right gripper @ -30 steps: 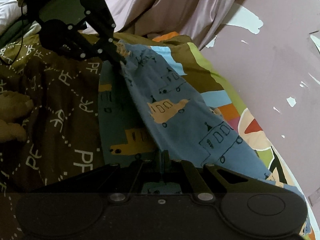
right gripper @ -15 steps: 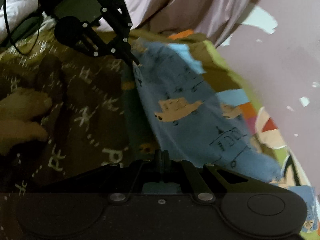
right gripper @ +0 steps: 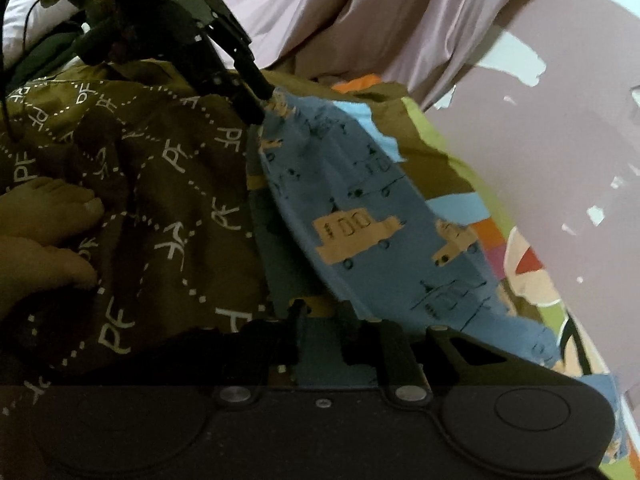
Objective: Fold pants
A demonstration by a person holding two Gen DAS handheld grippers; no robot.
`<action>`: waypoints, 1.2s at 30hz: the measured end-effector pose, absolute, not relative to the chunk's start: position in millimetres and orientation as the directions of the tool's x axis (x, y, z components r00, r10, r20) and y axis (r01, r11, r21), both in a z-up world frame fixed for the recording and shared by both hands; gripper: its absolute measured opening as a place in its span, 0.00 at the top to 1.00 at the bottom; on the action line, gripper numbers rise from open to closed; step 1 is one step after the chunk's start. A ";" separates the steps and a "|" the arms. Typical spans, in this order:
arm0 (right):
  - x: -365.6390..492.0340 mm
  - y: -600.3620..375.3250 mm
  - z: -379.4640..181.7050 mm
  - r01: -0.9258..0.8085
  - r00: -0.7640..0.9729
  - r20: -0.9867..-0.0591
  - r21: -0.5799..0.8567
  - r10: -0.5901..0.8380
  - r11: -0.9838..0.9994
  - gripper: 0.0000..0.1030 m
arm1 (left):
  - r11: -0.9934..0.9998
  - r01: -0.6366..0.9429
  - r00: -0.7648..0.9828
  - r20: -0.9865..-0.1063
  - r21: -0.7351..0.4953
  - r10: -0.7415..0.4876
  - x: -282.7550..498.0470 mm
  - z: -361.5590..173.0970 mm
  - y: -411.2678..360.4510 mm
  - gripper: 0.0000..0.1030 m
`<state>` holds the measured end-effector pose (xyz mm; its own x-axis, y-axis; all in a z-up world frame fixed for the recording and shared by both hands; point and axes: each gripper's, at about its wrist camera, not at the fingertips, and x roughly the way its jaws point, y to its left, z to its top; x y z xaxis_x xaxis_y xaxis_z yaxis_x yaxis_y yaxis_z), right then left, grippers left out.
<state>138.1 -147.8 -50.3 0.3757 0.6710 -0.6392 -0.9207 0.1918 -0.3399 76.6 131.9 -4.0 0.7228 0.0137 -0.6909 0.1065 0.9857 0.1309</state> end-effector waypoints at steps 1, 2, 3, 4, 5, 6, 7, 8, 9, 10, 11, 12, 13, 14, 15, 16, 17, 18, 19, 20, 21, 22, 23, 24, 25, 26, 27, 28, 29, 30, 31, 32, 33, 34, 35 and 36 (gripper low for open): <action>138.2 -146.4 -50.6 -0.914 0.386 -0.638 -0.361 0.666 0.184 0.75 | 0.994 0.067 0.716 -0.698 0.088 0.013 79.2 -2.4 139.4 0.56; 138.7 -145.4 -51.1 -0.909 0.393 -0.638 -0.377 0.662 0.176 0.69 | 0.998 0.037 0.709 -0.705 0.045 0.006 81.5 -0.9 146.2 0.56; 139.9 -143.9 -51.6 -0.904 0.400 -0.638 -0.393 0.659 0.168 0.68 | 1.000 0.013 0.703 -0.711 0.007 -0.005 84.8 0.6 152.1 0.56; 141.8 -142.6 -51.3 -0.902 0.403 -0.637 -0.399 0.657 0.167 0.68 | 1.000 -0.005 0.701 -0.713 -0.021 -0.012 86.7 2.7 156.6 0.56; 143.6 -141.6 -50.8 -0.902 0.403 -0.637 -0.397 0.657 0.167 0.67 | 0.999 -0.018 0.698 -0.716 -0.044 -0.019 90.1 4.0 160.2 0.56; 145.4 -140.7 -50.2 -0.903 0.402 -0.639 -0.396 0.656 0.168 0.66 | 0.998 -0.028 0.691 -0.722 -0.063 -0.026 94.0 4.3 163.3 0.56; 147.8 -139.5 -50.3 -0.900 0.406 -0.641 -0.402 0.651 0.166 0.64 | 0.996 -0.040 0.682 -0.731 -0.078 -0.030 97.7 4.7 164.6 0.56; 148.0 -139.0 -51.5 -0.899 0.409 -0.642 -0.407 0.648 0.164 0.63 | 0.994 -0.056 0.671 -0.741 -0.091 -0.030 100.2 4.6 167.5 0.56; 150.1 -138.4 -52.3 -0.899 0.408 -0.648 -0.408 0.643 0.159 0.63 | 0.992 -0.071 0.663 -0.748 -0.104 -0.031 102.0 3.6 170.2 0.56; 151.5 -137.9 -53.4 -0.899 0.407 -0.654 -0.409 0.638 0.156 0.63 | 0.990 -0.084 0.658 -0.753 -0.113 -0.031 103.4 2.7 171.7 0.56; 152.3 -137.9 -54.7 -0.900 0.406 -0.660 -0.408 0.632 0.152 0.64 | 0.989 -0.100 0.650 -0.760 -0.114 -0.022 105.1 2.3 173.4 0.57; 153.5 -137.9 -55.8 -0.902 0.403 -0.666 -0.406 0.628 0.148 0.65 | 0.988 -0.112 0.644 -0.765 -0.110 -0.012 106.6 0.8 172.3 0.57; 154.1 -137.5 -57.1 -0.902 0.402 -0.671 -0.405 0.622 0.146 0.69 | 0.987 -0.119 0.636 -0.772 -0.110 -0.009 106.5 -0.1 171.0 0.60; 153.6 -137.3 -58.2 -0.902 0.404 -0.673 -0.408 0.619 0.145 0.72 | 0.986 -0.128 0.627 -0.779 -0.108 -0.004 107.4 -0.7 171.3 0.67; 153.4 -137.2 -59.0 -0.901 0.406 -0.674 -0.410 0.618 0.144 0.73 | 0.985 -0.139 0.619 -0.786 -0.098 0.009 109.2 -1.2 171.5 0.69; 152.9 -137.4 -59.0 -0.901 0.405 -0.672 -0.409 0.619 0.146 0.73 | 0.985 -0.144 0.616 -0.788 -0.099 0.011 109.4 -0.7 172.2 0.70; 152.4 -137.3 -58.4 -0.903 0.402 -0.671 -0.403 0.623 0.148 0.73 | 0.983 -0.148 0.616 -0.788 -0.105 0.009 108.5 0.3 172.5 0.70; 152.3 -137.5 -58.1 -0.902 0.404 -0.669 -0.403 0.624 0.153 0.72 | 0.983 -0.151 0.612 -0.791 -0.103 0.011 108.4 0.6 172.5 0.70; 152.2 -137.8 -57.9 -0.901 0.408 -0.665 -0.404 0.625 0.158 0.72 | 0.983 -0.154 0.607 -0.795 -0.098 0.015 108.5 0.5 172.2 0.70; 152.3 -138.2 -57.8 -0.900 0.410 -0.664 -0.404 0.625 0.161 0.72 | 0.983 -0.162 0.602 -0.798 -0.090 0.026 108.2 0.2 172.3 0.66; 152.5 -138.4 -57.8 -0.900 0.411 -0.664 -0.403 0.625 0.164 0.72 | 0.981 -0.170 0.596 -0.802 -0.090 0.030 108.6 0.2 172.6 0.63; 153.1 -138.6 -57.9 -0.900 0.412 -0.664 -0.402 0.624 0.167 0.72 | 0.979 -0.180 0.594 -0.804 -0.097 0.030 107.9 0.2 173.5 0.59; 153.2 -138.8 -57.9 -0.900 0.414 -0.663 -0.402 0.624 0.170 0.71 | 0.976 -0.188 0.593 -0.805 -0.106 0.027 106.5 0.1 174.3 0.56; 153.2 -139.1 -57.9 -0.899 0.417 -0.661 -0.403 0.624 0.173 0.70 | 0.974 -0.194 0.591 -0.807 -0.116 0.022 105.3 0.0 174.5 0.56; 153.2 -138.7 -57.9 -0.897 0.420 -0.660 -0.405 0.623 0.176 0.69 | 0.972 -0.198 0.586 -0.810 -0.126 0.014 104.1 -0.4 174.3 0.56; 153.1 -138.3 -58.1 -0.896 0.423 -0.658 -0.407 0.623 0.179 0.69 | 0.969 -0.206 0.580 -0.815 -0.139 0.006 103.0 -0.9 173.9 0.56; 152.8 -138.1 -58.1 -0.895 0.426 -0.655 -0.408 0.624 0.183 0.69 | 0.965 -0.211 0.577 -0.817 -0.158 -0.007 101.9 -1.3 173.1 0.56; 153.1 -137.5 -58.4 -0.895 0.426 -0.654 -0.406 0.625 0.186 0.69 | 0.961 -0.214 0.575 -0.818 -0.175 -0.021 101.1 -1.8 172.1 0.56; 153.2 -137.0 -58.7 -0.896 0.425 -0.653 -0.403 0.626 0.188 0.69 | 0.959 -0.216 0.575 -0.818 -0.184 -0.028 100.8 -2.3 170.5 0.56; 153.2 -136.1 -59.3 -0.895 0.426 -0.652 -0.403 0.627 0.190 0.69 | 0.958 -0.219 0.574 -0.818 -0.186 -0.028 101.4 -2.9 169.9 0.56; 152.9 -135.4 -59.9 -0.895 0.427 -0.652 -0.404 0.627 0.190 0.69 | 0.956 -0.226 0.574 -0.819 -0.185 -0.023 102.6 -3.3 169.4 0.56; 153.0 -135.3 -60.4 -0.895 0.426 -0.652 -0.403 0.627 0.189 0.69 | 0.954 -0.236 0.573 -0.819 -0.185 -0.018 104.2 -3.5 170.0 0.56; 153.0 -134.8 -60.5 -0.895 0.426 -0.652 -0.403 0.627 0.190 0.69 | 0.950 -0.248 0.572 -0.820 -0.187 -0.012 105.5 -3.6 171.0 0.56; 153.1 -134.5 -60.3 -0.895 0.427 -0.651 -0.402 0.628 0.192 0.69 | 0.947 -0.259 0.573 -0.819 -0.190 -0.007 106.2 -3.4 172.5 0.56; 153.7 -134.0 -60.2 -0.895 0.427 -0.650 -0.402 0.628 0.193 0.69 | 0.945 -0.268 0.575 -0.818 -0.187 0.002 106.8 -3.0 173.4 0.56; 154.1 -133.6 -60.0 -0.895 0.428 -0.648 -0.400 0.629 0.197 0.69 | 0.945 -0.273 0.579 -0.815 -0.177 0.015 107.6 -2.7 173.5 0.56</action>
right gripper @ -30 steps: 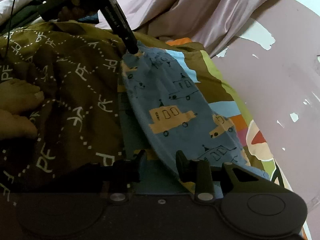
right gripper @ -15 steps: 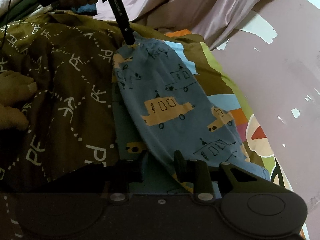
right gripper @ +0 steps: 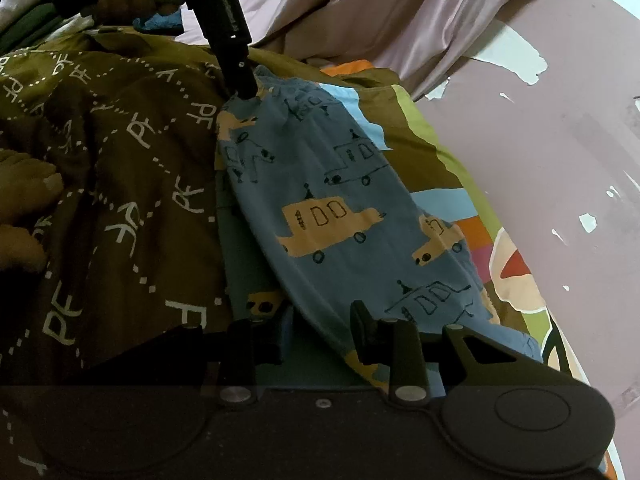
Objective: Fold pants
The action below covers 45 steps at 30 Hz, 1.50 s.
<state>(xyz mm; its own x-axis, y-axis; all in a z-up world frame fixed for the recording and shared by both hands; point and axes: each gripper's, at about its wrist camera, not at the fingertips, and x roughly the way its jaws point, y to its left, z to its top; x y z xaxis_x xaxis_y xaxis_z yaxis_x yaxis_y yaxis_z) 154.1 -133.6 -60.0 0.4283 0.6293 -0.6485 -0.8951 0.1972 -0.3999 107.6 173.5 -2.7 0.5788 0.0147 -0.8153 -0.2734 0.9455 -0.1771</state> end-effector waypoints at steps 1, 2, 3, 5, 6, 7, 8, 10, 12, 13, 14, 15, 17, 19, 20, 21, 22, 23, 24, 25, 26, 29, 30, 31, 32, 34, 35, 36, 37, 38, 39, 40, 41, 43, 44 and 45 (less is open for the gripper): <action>154.4 -132.8 -60.3 -0.896 0.429 -0.648 -0.397 0.629 0.201 0.69 | 0.947 -0.273 0.582 -0.813 -0.171 0.021 108.9 -2.8 173.3 0.56; 155.1 -132.0 -60.9 -0.896 0.428 -0.649 -0.394 0.629 0.203 0.69 | 0.948 -0.270 0.584 -0.811 -0.170 0.021 110.3 -3.0 172.8 0.58; 155.7 -130.8 -61.8 -0.898 0.426 -0.651 -0.391 0.628 0.204 0.69 | 0.948 -0.272 0.586 -0.810 -0.168 0.025 111.6 -2.8 172.3 0.61; 156.4 -128.0 -63.7 -0.899 0.422 -0.657 -0.390 0.625 0.199 0.72 | 0.950 -0.277 0.584 -0.811 -0.143 0.048 113.3 -2.5 170.4 0.74; 156.4 -126.9 -64.6 -0.901 0.419 -0.660 -0.390 0.624 0.192 0.74 | 0.950 -0.278 0.585 -0.810 -0.141 0.051 113.4 -2.4 170.3 0.75; 155.8 -126.1 -65.3 -0.902 0.414 -0.663 -0.390 0.623 0.185 0.84 | 0.949 -0.281 0.588 -0.807 -0.144 0.051 112.7 -1.8 170.2 0.76; 155.2 -125.1 -65.7 -0.903 0.411 -0.666 -0.391 0.623 0.178 0.93 | 0.950 -0.280 0.592 -0.804 -0.139 0.056 111.7 -0.3 169.2 0.77; 152.7 -124.4 -66.1 -0.901 0.411 -0.664 -0.401 0.625 0.167 0.97 | 0.958 -0.265 0.603 -0.794 -0.113 0.073 110.2 3.2 165.2 0.77; 151.4 -124.9 -65.1 -0.900 0.411 -0.659 -0.402 0.630 0.167 0.99 | 0.965 -0.249 0.611 -0.787 -0.086 0.088 109.4 7.1 162.1 0.78; 151.1 -125.5 -63.5 -0.900 0.413 -0.653 -0.399 0.635 0.175 0.99 | 0.967 -0.243 0.612 -0.785 -0.074 0.094 109.8 8.8 161.4 0.78; 151.1 -125.9 -61.4 -0.901 0.413 -0.649 -0.394 0.639 0.183 1.00 | 0.969 -0.237 0.614 -0.783 -0.065 0.098 110.2 10.8 160.9 0.78; 149.8 -126.2 -58.6 -0.901 0.414 -0.643 -0.390 0.644 0.189 0.99 | 0.970 -0.235 0.616 -0.781 -0.059 0.101 111.4 12.4 160.8 0.78; 146.0 -125.9 -52.9 -0.899 0.417 -0.636 -0.396 0.650 0.189 0.99 | 0.974 -0.224 0.622 -0.775 -0.038 0.113 112.4 16.2 160.7 0.78; 141.3 -125.7 -47.9 -0.901 0.409 -0.631 -0.392 0.659 0.184 0.99 | 0.977 -0.211 0.630 -0.766 -0.015 0.124 112.6 20.0 160.7 0.78; 138.6 -125.0 -46.0 -0.904 0.404 -0.631 -0.388 0.663 0.181 1.00 | 0.978 -0.206 0.634 -0.763 -0.007 0.129 112.6 21.5 161.1 0.78; 135.1 -124.2 -45.1 -0.903 0.403 -0.629 -0.391 0.665 0.177 1.00 | 0.980 -0.201 0.637 -0.760 0.001 0.131 112.4 22.7 161.2 0.78; 131.6 -122.7 -44.6 -0.902 0.402 -0.627 -0.396 0.668 0.172 1.00 | 0.981 -0.195 0.641 -0.756 0.006 0.132 112.3 24.1 161.5 0.78; 129.1 -121.4 -44.3 -0.901 0.403 -0.625 -0.398 0.668 0.170 1.00 | 0.982 -0.188 0.644 -0.754 0.010 0.130 112.3 25.4 161.4 0.78; 127.5 -120.1 -44.5 -0.901 0.404 -0.625 -0.400 0.668 0.170 1.00 | 0.983 -0.181 0.647 -0.752 0.013 0.129 112.2 26.6 161.2 0.78; 126.3 -118.8 -44.7 -0.899 0.408 -0.625 -0.403 0.666 0.173 1.00 | 0.985 -0.169 0.646 -0.753 0.016 0.124 112.2 27.9 160.6 0.78; 126.6 -118.5 -45.0 -0.897 0.412 -0.624 -0.405 0.664 0.176 1.00 | 0.988 -0.154 0.642 -0.758 0.017 0.113 112.4 29.0 160.4 0.78; 129.7 -119.6 -45.2 -0.899 0.415 -0.627 -0.393 0.659 0.192 1.00 | 0.992 -0.128 0.629 -0.772 0.012 0.090 111.5 27.3 161.8 0.78; 130.7 -119.8 -45.6 -0.902 0.412 -0.631 -0.385 0.658 0.195 0.99 | 0.991 -0.130 0.623 -0.777 0.010 0.090 112.1 25.4 163.1 0.78; 130.8 -119.4 -46.7 -0.902 0.412 -0.634 -0.385 0.654 0.195 0.99 | 0.991 -0.136 0.619 -0.780 0.005 0.089 112.6 23.6 164.9 0.78; 130.1 -118.9 -48.1 -0.902 0.412 -0.638 -0.387 0.651 0.192 0.99 | 0.990 -0.143 0.617 -0.782 -0.002 0.088 113.0 22.4 166.1 0.78; 129.3 -117.2 -50.5 -0.902 0.414 -0.642 -0.387 0.646 0.193 0.99 | 0.990 -0.141 0.619 -0.780 0.002 0.090 112.7 22.4 166.9 0.78; 129.3 -116.6 -51.5 -0.902 0.415 -0.642 -0.385 0.644 0.197 0.99 | 0.991 -0.130 0.618 -0.780 0.018 0.095 113.1 22.3 165.1 0.78; 129.9 -115.6 -52.8 -0.902 0.416 -0.644 -0.381 0.642 0.203 0.99 | 0.992 -0.117 0.616 -0.781 0.037 0.102 113.4 20.9 163.6 0.78; 130.6 -114.6 -54.6 -0.904 0.415 -0.648 -0.375 0.639 0.207 0.99 | 0.993 -0.107 0.605 -0.789 0.055 0.109 114.4 17.5 162.1 0.77; 130.8 -113.4 -57.4 -0.905 0.413 -0.652 -0.369 0.635 0.210 0.99 | 0.991 -0.113 0.589 -0.798 0.073 0.127 115.4 12.2 161.8 0.77; 130.6 -112.1 -60.8 -0.907 0.411 -0.659 -0.365 0.630 0.210 0.99 | 0.989 -0.122 0.577 -0.805 0.078 0.135 115.6 7.6 163.2 0.77; 130.3 -111.3 -63.8 -0.910 0.406 -0.664 -0.360 0.628 0.207 0.99 | 0.989 -0.134 0.569 -0.812 0.065 0.130 115.2 3.1 166.5 0.77; 129.0 -110.6 -66.2 -0.910 0.405 -0.666 -0.357 0.627 0.208 0.99 | 0.987 -0.154 0.561 -0.818 0.048 0.127 114.0 -1.1 170.2 0.77; 126.9 -109.3 -67.7 -0.910 0.406 -0.663 -0.352 0.629 0.218 0.99 | 0.985 -0.168 0.551 -0.825 0.040 0.127 111.9 -6.1 172.9 0.77; 126.7 -109.1 -67.7 -0.912 0.405 -0.662 -0.344 0.631 0.224 0.99 | 0.985 -0.164 0.554 -0.822 0.051 0.134 110.9 -6.9 171.9 0.77; 126.6 -108.7 -68.1 -0.913 0.404 -0.662 -0.337 0.632 0.231 0.99 | 0.986 -0.159 0.555 -0.820 0.060 0.139 110.4 -7.5 170.9 0.77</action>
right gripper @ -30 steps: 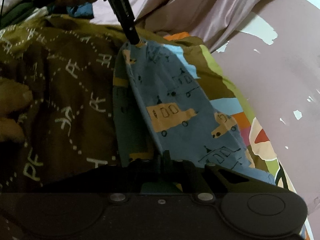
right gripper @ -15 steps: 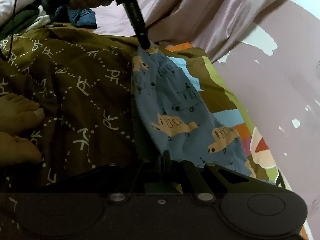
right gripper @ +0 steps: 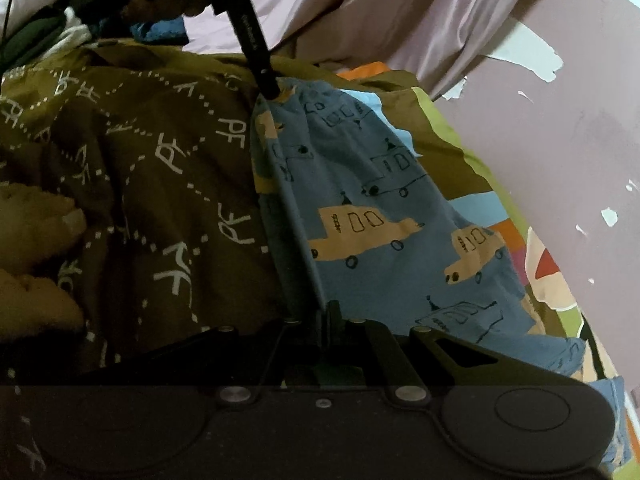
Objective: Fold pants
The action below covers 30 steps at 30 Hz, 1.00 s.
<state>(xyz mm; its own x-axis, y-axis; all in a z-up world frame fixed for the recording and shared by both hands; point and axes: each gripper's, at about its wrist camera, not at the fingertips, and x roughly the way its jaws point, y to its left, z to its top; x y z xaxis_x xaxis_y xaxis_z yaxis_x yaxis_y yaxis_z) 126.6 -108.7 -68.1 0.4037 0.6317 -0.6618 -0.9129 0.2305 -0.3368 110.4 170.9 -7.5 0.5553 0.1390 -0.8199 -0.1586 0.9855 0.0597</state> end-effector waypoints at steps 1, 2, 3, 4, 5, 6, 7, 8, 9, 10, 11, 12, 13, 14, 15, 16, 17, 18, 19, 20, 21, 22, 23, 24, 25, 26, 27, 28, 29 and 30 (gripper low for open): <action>126.5 -108.3 -69.1 -0.911 0.408 -0.662 -0.338 0.628 0.236 0.98 | 0.985 -0.156 0.554 -0.820 0.067 0.143 110.7 -7.9 169.8 0.76; 126.1 -108.2 -70.6 -0.909 0.413 -0.662 -0.343 0.625 0.237 0.95 | 0.985 -0.157 0.549 -0.823 0.071 0.147 111.3 -8.5 169.2 0.74; 125.8 -108.9 -71.1 -0.906 0.419 -0.659 -0.347 0.624 0.242 0.93 | 0.984 -0.164 0.539 -0.828 0.075 0.153 112.2 -8.8 168.6 0.72; 125.5 -110.5 -70.3 -0.902 0.429 -0.656 -0.350 0.622 0.253 0.92 | 0.982 -0.175 0.532 -0.831 0.078 0.161 112.4 -8.0 167.2 0.67; 125.0 -113.1 -68.2 -0.899 0.436 -0.651 -0.349 0.621 0.265 0.84 | 0.979 -0.184 0.533 -0.828 0.086 0.173 112.0 -5.8 165.0 0.61; 124.3 -116.9 -65.5 -0.893 0.448 -0.644 -0.349 0.620 0.283 0.79 | 0.976 -0.190 0.540 -0.820 0.104 0.192 110.4 -2.6 161.6 0.54; 123.5 -121.4 -62.8 -0.888 0.459 -0.637 -0.348 0.620 0.300 0.67 | 0.974 -0.190 0.549 -0.810 0.121 0.208 108.9 0.3 157.6 0.44; 123.4 -127.0 -60.0 -0.883 0.470 -0.631 -0.345 0.618 0.319 0.56 | 0.973 -0.188 0.563 -0.797 0.133 0.218 106.8 3.5 152.8 0.37; 122.7 -133.8 -56.9 -0.876 0.483 -0.625 -0.341 0.614 0.341 0.51 | 0.973 -0.185 0.578 -0.786 0.137 0.221 105.0 6.4 147.1 0.33; 122.5 -141.1 -54.0 -0.865 0.501 -0.617 -0.339 0.607 0.369 0.40 | 0.975 -0.177 0.590 -0.779 0.133 0.213 104.2 8.8 141.2 0.27; 122.8 -148.2 -51.9 -0.855 0.516 -0.612 -0.336 0.599 0.394 0.30 | 0.979 -0.163 0.608 -0.770 0.121 0.197 103.3 11.3 133.9 0.19; 123.1 -156.4 -50.0 -0.843 0.534 -0.609 -0.331 0.587 0.423 0.25 | 0.982 -0.153 0.622 -0.761 0.113 0.184 103.8 13.3 126.1 0.15; 123.9 -163.4 -48.5 -0.827 0.554 -0.610 -0.329 0.566 0.456 0.18 | 0.985 -0.138 0.641 -0.749 0.104 0.169 103.8 15.2 117.2 0.10; 125.3 -171.1 -47.7 -0.810 0.574 -0.612 -0.327 0.544 0.487 0.12 | 0.988 -0.117 0.659 -0.737 0.097 0.150 104.3 16.8 107.9 0.07; 126.3 -180.0 -46.9 -0.788 0.597 -0.612 -0.327 0.518 0.522 0.09 | 0.992 -0.090 0.675 -0.726 0.091 0.128 105.0 18.1 97.5 0.06; 126.7 -187.4 -46.6 -0.767 0.616 -0.610 -0.323 0.498 0.554 0.05 | 0.994 -0.059 0.691 -0.715 0.087 0.104 106.2 19.1 86.8 0.03; 127.4 -196.5 -45.9 -0.743 0.636 -0.606 -0.313 0.478 0.592 0.02 | 0.996 -0.030 0.706 -0.704 0.082 0.080 106.9 19.7 77.2 0.00; 128.3 -205.9 -45.3 -0.718 0.651 -0.605 -0.297 0.458 0.629 0.02 | 0.997 0.008 0.724 -0.688 0.075 0.046 107.7 19.8 64.9 0.00; 129.2 -214.3 -45.2 -0.694 0.662 -0.607 -0.278 0.439 0.664 0.02 | 0.996 0.052 0.738 -0.675 0.065 0.005 109.7 19.6 53.5 0.00; 130.1 -222.6 -45.6 -0.668 0.673 -0.611 -0.259 0.418 0.697 0.01 | 0.993 0.103 0.744 -0.667 0.055 -0.040 112.9 18.8 41.6 0.00; 132.6 -230.7 -46.2 -0.639 0.683 -0.614 -0.242 0.395 0.730 0.01 | 0.988 0.147 0.743 -0.665 0.047 -0.079 115.6 18.2 29.0 0.00; 135.1 -239.3 -46.8 -0.609 0.693 -0.618 -0.225 0.372 0.761 0.01 | 0.981 0.190 0.740 -0.662 0.036 -0.119 119.5 17.3 18.5 0.00; 136.4 -246.5 -47.8 -0.587 0.698 -0.621 -0.214 0.355 0.781 0.01 | 0.970 0.241 0.736 -0.656 0.020 -0.169 123.8 16.3 6.6 0.00; 138.7 -253.4 -48.4 -0.568 0.702 -0.627 -0.204 0.339 0.798 0.01 | 0.960 0.280 0.731 -0.649 0.007 -0.209 126.8 14.8 -2.0 0.00; 141.7 -260.3 -49.1 -0.551 0.703 -0.633 -0.194 0.325 0.812 0.01 | 0.948 0.318 0.723 -0.645 -0.007 -0.247 130.3 12.9 -12.7 0.00; 144.4 -265.5 -49.7 -0.540 0.700 -0.640 -0.185 0.316 0.821 0.01 | 0.936 0.351 0.710 -0.645 -0.024 -0.282 135.9 9.8 -20.8 0.00; 149.4 -271.7 -50.6 -0.529 0.693 -0.652 -0.171 0.307 0.831 0.01 | 0.924 0.381 0.694 -0.648 -0.042 -0.315 140.6 6.5 -29.9 0.00; 155.4 -277.7 -51.8 -0.519 0.683 -0.665 -0.151 0.302 0.841 0.01 | 0.912 0.405 0.678 -0.650 -0.058 -0.342 145.1 1.8 -38.1 0.00; 159.8 -283.4 -52.4 -0.514 0.672 -0.675 -0.129 0.304 0.848 0.01 | 0.901 0.429 0.662 -0.654 -0.072 -0.367 148.2 -1.0 -46.3 0.00; 166.0 -289.1 -52.7 -0.509 0.659 -0.686 -0.103 0.310 0.855 0.01 | 0.890 0.449 0.646 -0.659 -0.081 -0.386 151.8 -4.4 -53.2 0.00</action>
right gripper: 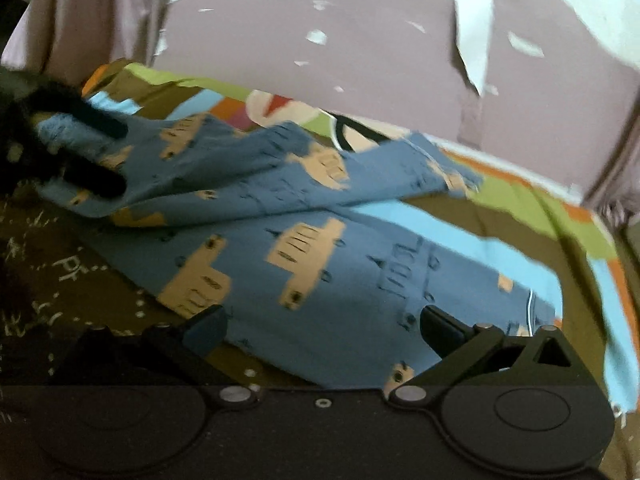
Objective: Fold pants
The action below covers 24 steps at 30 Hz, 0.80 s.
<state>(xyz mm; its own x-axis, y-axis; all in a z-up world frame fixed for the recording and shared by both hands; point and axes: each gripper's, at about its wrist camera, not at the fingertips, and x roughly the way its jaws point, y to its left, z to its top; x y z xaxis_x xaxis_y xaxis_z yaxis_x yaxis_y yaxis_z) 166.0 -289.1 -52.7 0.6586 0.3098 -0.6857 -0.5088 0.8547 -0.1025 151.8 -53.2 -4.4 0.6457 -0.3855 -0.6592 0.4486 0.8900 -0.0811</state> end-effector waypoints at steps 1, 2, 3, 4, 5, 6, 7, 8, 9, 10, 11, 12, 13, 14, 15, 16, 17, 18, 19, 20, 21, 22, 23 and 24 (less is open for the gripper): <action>173.5 -295.2 -52.4 -0.503 0.644 -0.696 -0.072 0.318 0.861 0.01 | 0.883 0.461 0.633 -0.665 -0.088 -0.396 155.5 -7.7 -58.2 0.01; 180.9 -300.4 -51.5 -0.499 0.628 -0.707 -0.042 0.327 0.866 0.01 | 0.877 0.470 0.620 -0.670 -0.098 -0.407 159.4 -10.8 -62.2 0.02; 189.4 -305.3 -49.8 -0.501 0.606 -0.718 -0.009 0.343 0.865 0.01 | 0.872 0.475 0.606 -0.675 -0.118 -0.422 163.3 -13.4 -64.6 0.03; 198.0 -308.7 -47.3 -0.511 0.582 -0.728 0.020 0.363 0.859 0.01 | 0.868 0.475 0.594 -0.676 -0.142 -0.435 166.6 -15.3 -64.7 0.04; 204.1 -309.7 -44.4 -0.518 0.568 -0.732 0.036 0.375 0.855 0.01 | 0.867 0.470 0.586 -0.675 -0.168 -0.448 170.9 -17.2 -65.5 0.04; 210.8 -310.6 -42.0 -0.524 0.560 -0.733 0.049 0.387 0.850 0.01 | 0.864 0.462 0.578 -0.672 -0.198 -0.463 174.7 -19.0 -63.9 0.04; 218.9 -311.1 -39.7 -0.531 0.549 -0.733 0.064 0.401 0.845 0.01 | 0.861 0.455 0.571 -0.669 -0.225 -0.476 177.2 -20.2 -61.1 0.05; 228.2 -310.9 -37.6 -0.534 0.536 -0.735 0.085 0.415 0.841 0.01 | 0.861 0.445 0.565 -0.668 -0.248 -0.485 181.0 -21.7 -59.1 0.07; 237.9 -309.8 -35.4 -0.533 0.526 -0.735 0.107 0.427 0.839 0.01 | 0.862 0.431 0.562 -0.668 -0.266 -0.488 186.3 -22.9 -57.3 0.09; 247.8 -307.4 -32.9 -0.530 0.518 -0.734 0.127 0.439 0.838 0.01 | 0.864 0.415 0.558 -0.670 -0.285 -0.489 191.8 -24.3 -55.5 0.12; 257.5 -305.1 -30.4 -0.527 0.512 -0.733 0.143 0.447 0.838 0.01 | 0.866 0.393 0.551 -0.675 -0.309 -0.491 197.3 -26.6 -53.2 0.17; 269.1 -301.2 -27.7 -0.519 0.507 -0.732 0.162 0.455 0.840 0.01 | 0.866 0.372 0.544 -0.678 -0.334 -0.494 202.7 -27.5 -50.6 0.19; 280.1 -297.2 -25.2 -0.511 0.502 -0.730 0.182 0.464 0.840 0.01 | 0.865 0.349 0.537 -0.679 -0.362 -0.501 207.6 -29.0 -47.2 0.21; 290.3 -293.8 -22.9 -0.507 0.495 -0.729 0.200 0.473 0.838 0.01 | 0.863 0.322 0.533 -0.679 -0.389 -0.505 211.7 -31.0 -44.2 0.22; 301.4 -288.8 -20.6 -0.502 0.488 -0.728 0.217 0.482 0.837 0.01 | 0.863 0.301 0.533 -0.679 -0.406 -0.506 215.3 -32.6 -41.1 0.24; 311.4 -284.0 -18.8 -0.499 0.482 -0.729 0.227 0.485 0.837 0.01 | 0.863 0.281 0.532 -0.681 -0.419 -0.504 218.9 -34.7 -39.0 0.27; 322.6 -277.8 -16.9 -0.495 0.478 -0.732 0.233 0.486 0.837 0.02 | 0.866 0.263 0.530 -0.686 -0.426 -0.499 222.4 -37.1 -37.7 0.32; 333.3 -272.0 -15.4 -0.489 0.475 -0.737 0.233 0.481 0.840 0.02 | 0.867 0.248 0.525 -0.692 -0.432 -0.495 225.5 -39.3 -36.7 0.36; 342.6 -267.8 -14.8 -0.481 0.475 -0.742 0.231 0.473 0.845 0.05 | 0.866 0.239 0.520 -0.696 -0.439 -0.496 228.0 -40.9 -36.1 0.42; 353.0 -262.6 -13.8 -0.469 0.475 -0.749 0.228 0.462 0.853 0.08 | 0.865 0.231 0.514 -0.699 -0.445 -0.497 230.3 -42.6 -35.6 0.46; 364.0 -257.3 -12.7 -0.454 0.476 -0.755 0.229 0.451 0.861 0.10 | 0.867 0.224 0.510 -0.704 -0.446 -0.494 232.0 -43.7 -36.0 0.49; 373.7 -253.1 -12.2 -0.439 0.475 -0.761 0.230 0.442 0.868 0.13 | 0.869 0.217 0.507 -0.709 -0.445 -0.490 233.4 -44.3 -36.4 0.55; 383.1 -248.9 -11.9 -0.424 0.478 -0.767 0.225 0.428 0.877 0.17 | 0.873 0.210 0.504 -0.716 -0.440 -0.483 235.4 -45.3 -36.7 0.61; 392.4 -244.3 -12.1 -0.409 0.483 -0.773 0.215 0.410 0.887 0.18 | 0.877 0.204 0.502 -0.723 -0.434 -0.474 236.7 -45.8 -37.4 0.64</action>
<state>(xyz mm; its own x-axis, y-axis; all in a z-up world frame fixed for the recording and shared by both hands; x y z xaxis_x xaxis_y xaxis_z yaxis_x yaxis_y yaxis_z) 392.4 -244.3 -12.1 0.4833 0.4103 -0.7734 -0.4089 0.8869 0.2150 236.7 -37.4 -45.8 0.5019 -0.4744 -0.7232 0.2035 0.8774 -0.4344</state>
